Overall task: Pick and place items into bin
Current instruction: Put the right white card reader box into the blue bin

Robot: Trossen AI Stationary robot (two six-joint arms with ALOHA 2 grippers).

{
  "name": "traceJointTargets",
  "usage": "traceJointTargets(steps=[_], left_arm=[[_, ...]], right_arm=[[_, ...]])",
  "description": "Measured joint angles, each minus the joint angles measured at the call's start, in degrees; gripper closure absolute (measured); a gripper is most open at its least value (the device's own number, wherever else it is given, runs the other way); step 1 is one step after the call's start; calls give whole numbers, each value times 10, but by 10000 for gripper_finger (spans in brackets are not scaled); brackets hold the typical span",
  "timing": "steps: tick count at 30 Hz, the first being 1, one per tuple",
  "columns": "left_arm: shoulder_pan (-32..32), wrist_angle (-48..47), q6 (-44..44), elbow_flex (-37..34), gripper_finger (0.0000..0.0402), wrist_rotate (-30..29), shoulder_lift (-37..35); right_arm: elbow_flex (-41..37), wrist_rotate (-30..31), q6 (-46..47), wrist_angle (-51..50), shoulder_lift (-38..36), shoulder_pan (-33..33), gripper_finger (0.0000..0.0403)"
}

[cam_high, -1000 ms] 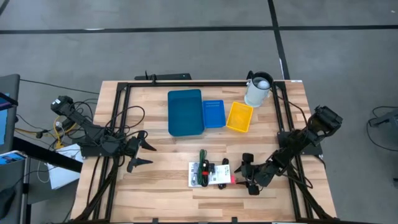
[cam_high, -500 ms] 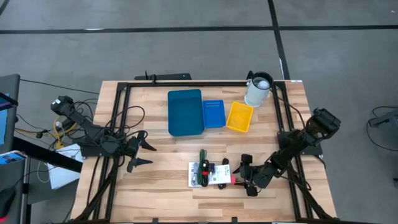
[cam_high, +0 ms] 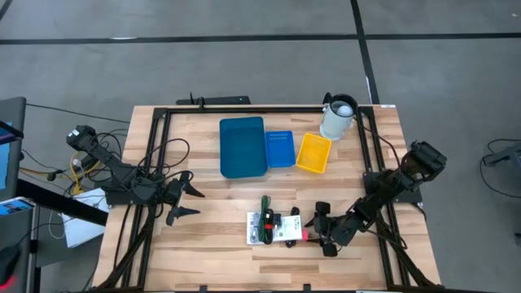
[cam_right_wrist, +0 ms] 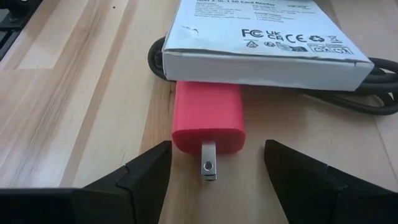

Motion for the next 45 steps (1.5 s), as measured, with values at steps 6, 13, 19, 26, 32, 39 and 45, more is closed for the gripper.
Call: traceJointTargets(steps=[6,13,19,26,32,39,45], left_arm=[[0,0,0,0,132,0,0],[0,0,0,0,132,0,0],[0,0,0,0,132,0,0],[0,0,0,0,132,0,0],[0,0,0,0,132,0,0],[0,0,0,0,132,0,0],[0,0,0,0,132,0,0]], right_arm=[[0,-6,3,-8,0,3,153],[0,0,21,-10,0,11,153],[0,5,31,-16,0,24,153],[0,18,55,-24,0,43,153],[-1,18,86,-75,-29,65,153],[-1,14,130,-189,-79,101,153],[-1,29,139,-270,-110,116,153]])
